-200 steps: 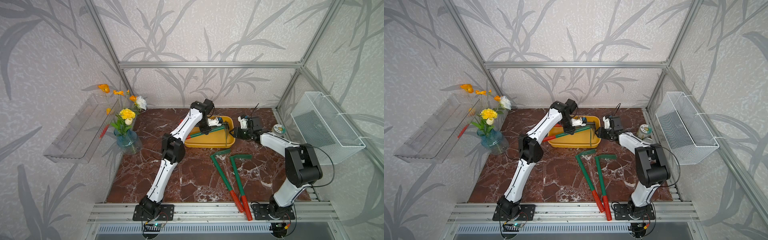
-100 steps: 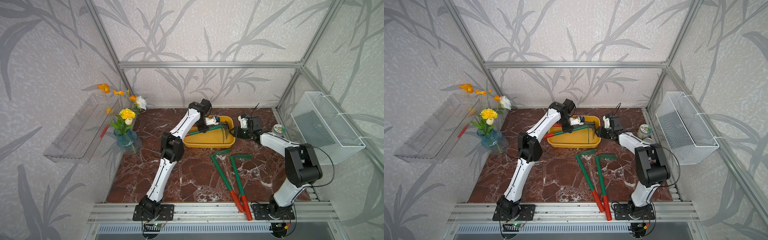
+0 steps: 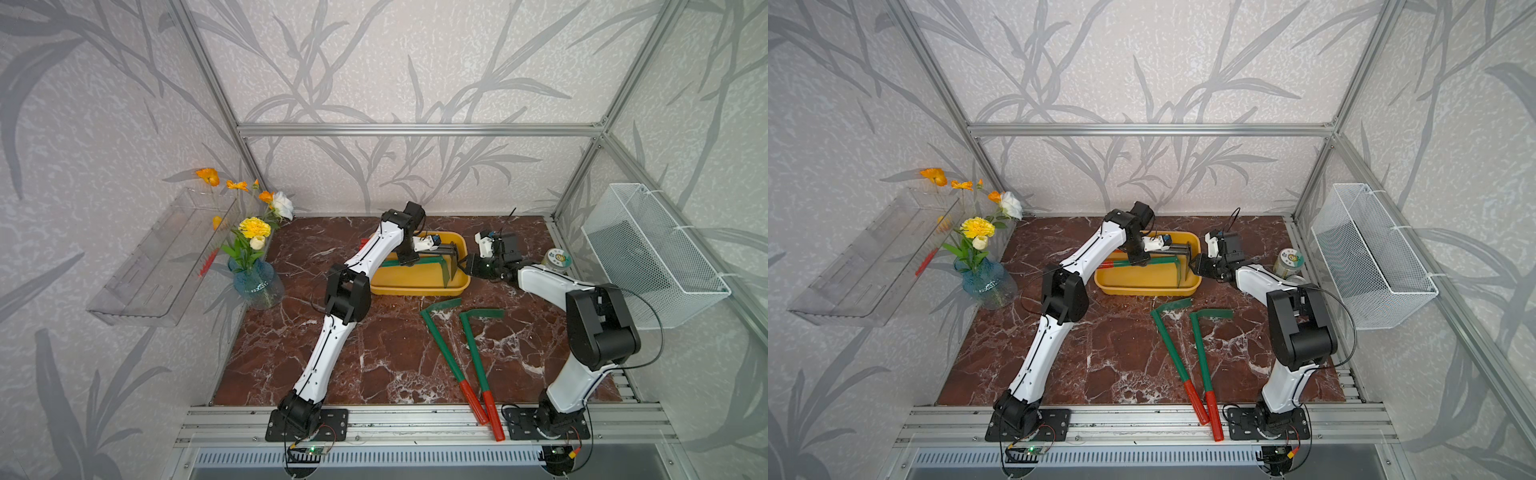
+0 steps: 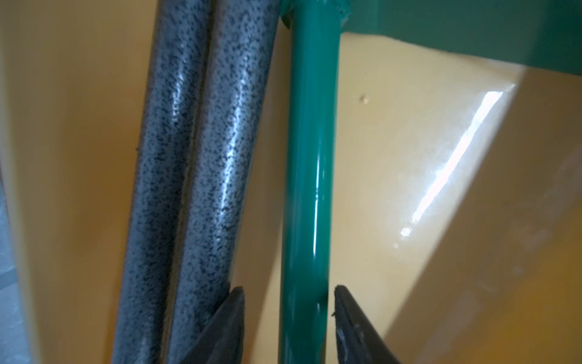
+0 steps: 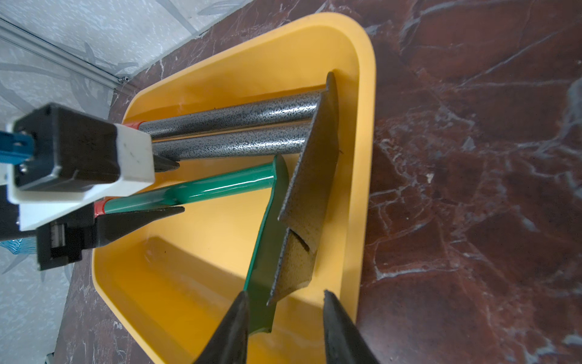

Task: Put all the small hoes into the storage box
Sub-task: Place the hoe in the storage box.

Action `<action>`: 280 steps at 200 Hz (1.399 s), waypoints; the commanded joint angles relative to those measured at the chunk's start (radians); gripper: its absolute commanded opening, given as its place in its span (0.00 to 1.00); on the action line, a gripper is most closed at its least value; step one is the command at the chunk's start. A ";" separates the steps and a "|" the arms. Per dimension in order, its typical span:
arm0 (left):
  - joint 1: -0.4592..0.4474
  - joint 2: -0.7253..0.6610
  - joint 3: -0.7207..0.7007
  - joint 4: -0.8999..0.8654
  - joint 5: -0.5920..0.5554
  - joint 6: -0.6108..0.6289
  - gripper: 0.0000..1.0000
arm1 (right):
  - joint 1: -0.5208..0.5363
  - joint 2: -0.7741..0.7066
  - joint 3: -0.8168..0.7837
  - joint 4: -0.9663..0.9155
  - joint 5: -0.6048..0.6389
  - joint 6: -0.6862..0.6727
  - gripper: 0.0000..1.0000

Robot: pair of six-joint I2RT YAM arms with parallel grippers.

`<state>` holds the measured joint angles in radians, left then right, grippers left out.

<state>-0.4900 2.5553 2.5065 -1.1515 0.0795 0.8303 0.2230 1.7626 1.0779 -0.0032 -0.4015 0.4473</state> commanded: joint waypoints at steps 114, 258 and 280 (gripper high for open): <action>-0.030 -0.125 0.068 0.062 -0.126 -0.105 0.52 | 0.007 -0.022 -0.004 0.019 -0.001 0.007 0.40; 0.191 -0.894 -0.965 0.170 -0.265 -1.362 0.43 | 0.025 -0.086 -0.038 0.006 -0.010 -0.011 0.39; 0.186 -0.915 -1.059 0.248 -0.178 -1.470 0.43 | 0.039 -0.086 -0.042 0.008 -0.004 -0.009 0.40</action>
<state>-0.2935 1.6730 1.5238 -0.9573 -0.2214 -0.4053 0.2440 1.6962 1.0492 -0.0006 -0.4046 0.4412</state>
